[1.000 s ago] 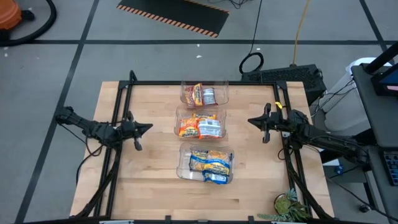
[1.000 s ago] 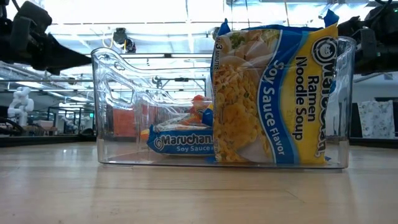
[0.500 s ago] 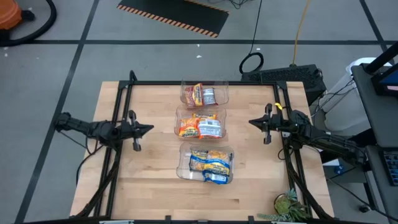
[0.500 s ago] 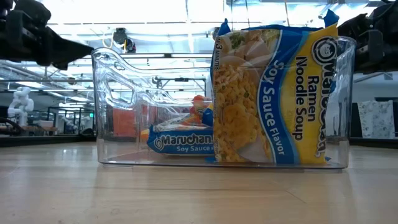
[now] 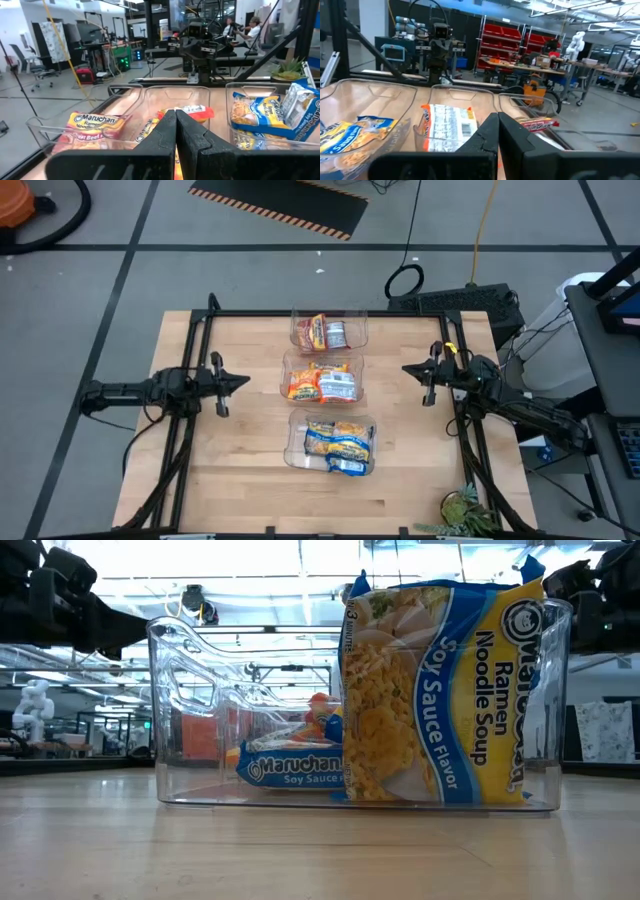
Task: Sort Maruchan noodles
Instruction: Return to Home Position
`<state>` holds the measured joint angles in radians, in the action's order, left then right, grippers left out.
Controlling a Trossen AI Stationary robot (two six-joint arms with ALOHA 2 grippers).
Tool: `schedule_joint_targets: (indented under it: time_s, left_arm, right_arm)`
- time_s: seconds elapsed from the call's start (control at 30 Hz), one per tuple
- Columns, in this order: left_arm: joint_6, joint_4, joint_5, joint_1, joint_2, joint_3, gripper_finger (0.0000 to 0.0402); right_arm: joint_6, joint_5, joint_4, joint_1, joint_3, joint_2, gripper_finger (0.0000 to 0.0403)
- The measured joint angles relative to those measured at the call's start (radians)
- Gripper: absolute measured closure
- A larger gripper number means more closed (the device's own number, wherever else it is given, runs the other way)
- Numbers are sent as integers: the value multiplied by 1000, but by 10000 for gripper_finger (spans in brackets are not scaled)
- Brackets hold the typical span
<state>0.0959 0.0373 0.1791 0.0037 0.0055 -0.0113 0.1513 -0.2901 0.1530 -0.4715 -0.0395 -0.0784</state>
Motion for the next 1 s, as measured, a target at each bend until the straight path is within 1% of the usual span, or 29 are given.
schedule_joint_targets:
  time_s: [0.13, 0.2, 0.37, 0.53, 0.57, 0.67, 0.7, 0.73, 0.83, 0.9, 1.0]
  left_arm:
    - [1, -7, -40, 47, 0, 0, 396]
    - [5, -7, -40, 61, 1, 0, 396]
    - [77, -8, -40, 83, 1, 0, 396]
    - [74, -8, -40, 84, 1, 0, 396]
    - [69, -6, -40, 84, 1, 0, 396]
    - [55, 2, -40, 84, 1, 0, 396]
    - [56, 9, -40, 84, 1, 2, 396]
    - [56, 12, -40, 84, 1, 2, 396]
    - [56, 18, -40, 84, 1, 2, 396]
    - [56, 18, -39, 84, 1, 2, 396]
    - [56, 19, -39, 84, 1, 2, 396]
  right_arm:
    - [17, 0, 1, -6, 0, 0, 403]
    - [18, 0, 1, -7, 0, 0, 403]
    - [9, 0, 1, -7, 0, 0, 403]
    - [-31, 2, -6, -7, 0, 0, 403]
    - [-36, 12, -6, -7, 0, 0, 403]
    - [-99, 122, 2, -7, 0, 0, 403]
    - [-106, 132, 1, -7, 0, 0, 403]
    - [-106, 126, 1, -6, 0, 0, 403]
    - [-115, 55, 2, 4, 8, 0, 403]
    - [-134, 52, 7, 18, 25, 5, 403]
    - [-153, 89, -60, 45, 26, 5, 403]
